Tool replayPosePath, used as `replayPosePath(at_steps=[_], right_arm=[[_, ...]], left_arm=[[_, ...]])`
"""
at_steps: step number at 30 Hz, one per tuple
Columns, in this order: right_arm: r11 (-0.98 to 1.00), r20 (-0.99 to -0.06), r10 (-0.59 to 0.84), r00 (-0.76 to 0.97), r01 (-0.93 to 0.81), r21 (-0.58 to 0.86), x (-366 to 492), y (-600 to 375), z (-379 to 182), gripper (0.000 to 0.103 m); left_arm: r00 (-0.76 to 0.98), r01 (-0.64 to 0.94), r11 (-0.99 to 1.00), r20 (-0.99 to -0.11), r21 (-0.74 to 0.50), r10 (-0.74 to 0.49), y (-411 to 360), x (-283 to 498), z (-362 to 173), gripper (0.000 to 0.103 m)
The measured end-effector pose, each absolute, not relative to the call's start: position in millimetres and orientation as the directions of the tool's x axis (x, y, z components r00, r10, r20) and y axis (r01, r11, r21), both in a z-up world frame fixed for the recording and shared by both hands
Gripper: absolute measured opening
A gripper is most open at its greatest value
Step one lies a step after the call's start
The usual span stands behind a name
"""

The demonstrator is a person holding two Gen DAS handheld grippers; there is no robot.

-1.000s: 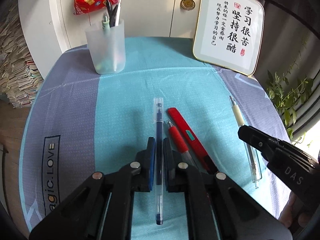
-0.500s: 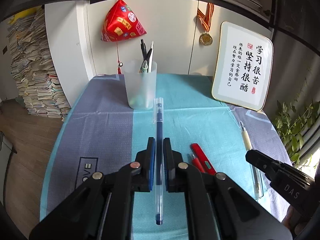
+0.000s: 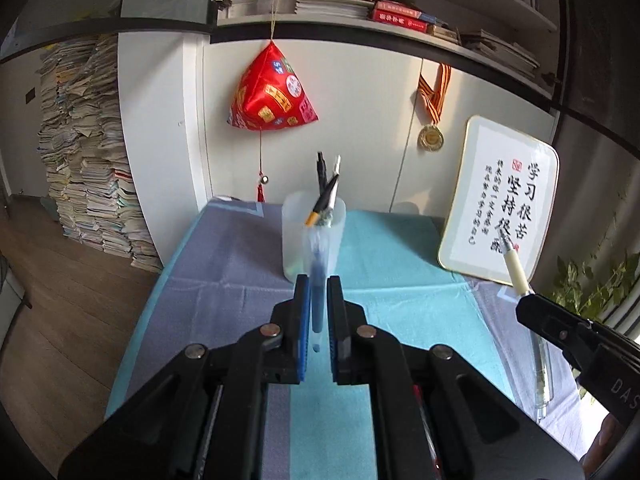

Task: Organize stationery
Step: 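Lift both held pens and carry them toward the clear cup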

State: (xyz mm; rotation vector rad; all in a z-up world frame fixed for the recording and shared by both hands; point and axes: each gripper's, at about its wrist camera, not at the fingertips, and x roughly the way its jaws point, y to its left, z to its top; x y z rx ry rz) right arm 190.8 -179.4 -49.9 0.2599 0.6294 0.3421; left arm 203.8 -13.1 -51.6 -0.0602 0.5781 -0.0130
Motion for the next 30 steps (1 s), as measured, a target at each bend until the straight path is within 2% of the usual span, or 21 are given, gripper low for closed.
replayPosePath(at_steps=[5,12,13,14,15,16,20,22,25,28,30], right_arm=[[0.906,-0.514,0.406,0.756,-0.26,0.333,204,-170,-44,0.01],[0.895,-0.531,0.424,0.733,-0.25,0.37,212,-173,-56,0.01],[0.891,-0.532,0.43,0.729,-0.249,0.379,213,-175,-58,0.01],[0.89,-0.536,0.433,0.725,-0.248,0.384,213,-175,-59,0.01],[0.891,-0.539,0.431,0.724,-0.245,0.383,212,-175,-61,0.01],[0.891,-0.541,0.43,0.723,-0.243,0.383,212,-176,-62,0.01],[0.891,-0.551,0.43,0.715,-0.237,0.387,213,-178,-66,0.01],[0.889,-0.555,0.431,0.711,-0.231,0.395,214,-181,-69,0.01],[0.887,-0.558,0.434,0.708,-0.225,0.404,213,-184,-71,0.01],[0.887,-0.56,0.433,0.707,-0.22,0.407,213,-186,-72,0.01],[0.888,-0.562,0.429,0.708,-0.215,0.407,213,-187,-73,0.01]], left_arm=[[0.881,-0.023,0.998,-0.473,-0.061,-0.008,4,215,-28,0.006],[0.847,-0.014,0.996,-0.53,-0.087,-0.034,19,228,-39,0.006],[0.83,-0.022,0.995,-0.556,-0.098,-0.036,22,233,-44,0.012],[0.812,-0.027,0.994,-0.582,-0.107,-0.041,26,239,-50,0.03],[0.794,-0.02,0.993,-0.605,-0.113,-0.052,29,245,-57,0.043],[0.776,-0.012,0.995,-0.628,-0.102,-0.055,31,251,-65,0.062],[0.724,0.025,0.999,-0.69,0.022,-0.003,43,268,-91,0.062],[0.669,0.147,0.986,-0.742,0.082,-0.038,46,275,-105,0.062],[0.652,0.299,0.93,-0.757,0.212,-0.038,47,279,-117,0.061],[0.59,0.471,0.842,-0.804,0.264,-0.078,48,284,-128,0.061],[0.56,0.548,0.776,-0.826,0.314,-0.062,45,288,-135,0.06]])
